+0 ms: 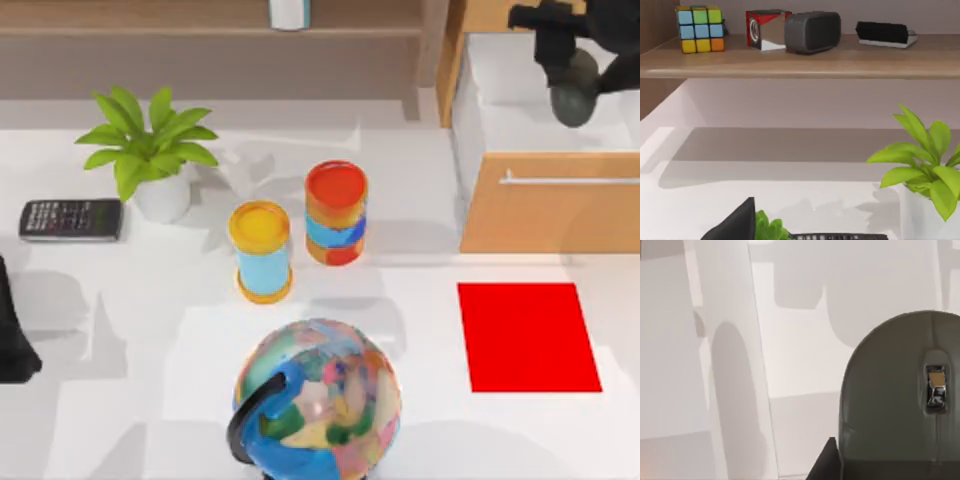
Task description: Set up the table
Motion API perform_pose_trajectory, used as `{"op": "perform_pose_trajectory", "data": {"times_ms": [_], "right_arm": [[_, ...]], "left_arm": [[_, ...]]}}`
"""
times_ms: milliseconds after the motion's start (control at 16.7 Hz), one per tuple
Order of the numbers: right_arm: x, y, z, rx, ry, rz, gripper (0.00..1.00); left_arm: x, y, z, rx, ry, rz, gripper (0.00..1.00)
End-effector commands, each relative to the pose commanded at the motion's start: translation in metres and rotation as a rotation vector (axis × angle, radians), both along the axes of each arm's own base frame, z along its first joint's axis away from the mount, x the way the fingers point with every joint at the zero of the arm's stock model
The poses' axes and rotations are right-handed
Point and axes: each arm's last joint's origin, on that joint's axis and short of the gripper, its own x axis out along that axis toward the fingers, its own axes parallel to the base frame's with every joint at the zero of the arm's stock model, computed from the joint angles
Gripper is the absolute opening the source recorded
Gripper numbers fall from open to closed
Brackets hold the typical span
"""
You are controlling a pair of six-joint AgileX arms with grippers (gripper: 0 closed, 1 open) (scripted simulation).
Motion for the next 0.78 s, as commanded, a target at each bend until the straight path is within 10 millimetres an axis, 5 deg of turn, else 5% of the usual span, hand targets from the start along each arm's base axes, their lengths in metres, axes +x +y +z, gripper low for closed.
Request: {"op": "perform_pose_trajectory", "data": {"times_ms": [180, 360, 540, 780], "right_arm": [[-0.033, 0.022, 0.028, 0.046, -0.053, 0.051, 0.0], [-0.068, 0.045, 0.033, 0.079, -0.046, 0.117, 0.0], [-0.099, 0.062, 0.019, 0.089, 0.001, 0.177, 0.0], [-0.126, 0.07, -0.024, 0.056, 0.098, 0.212, 0.0]], "left_arm": [[0.0, 0.0, 0.0, 0.0, 0.0, 0.0, 1.0], [0.0, 0.0, 0.0, 0.0, 0.0, 0.0, 1.0], [0.0, 0.0, 0.0, 0.0, 0.0, 0.0, 1.0], [0.0, 0.0, 0.0, 0.0, 0.0, 0.0, 1.0]]}}
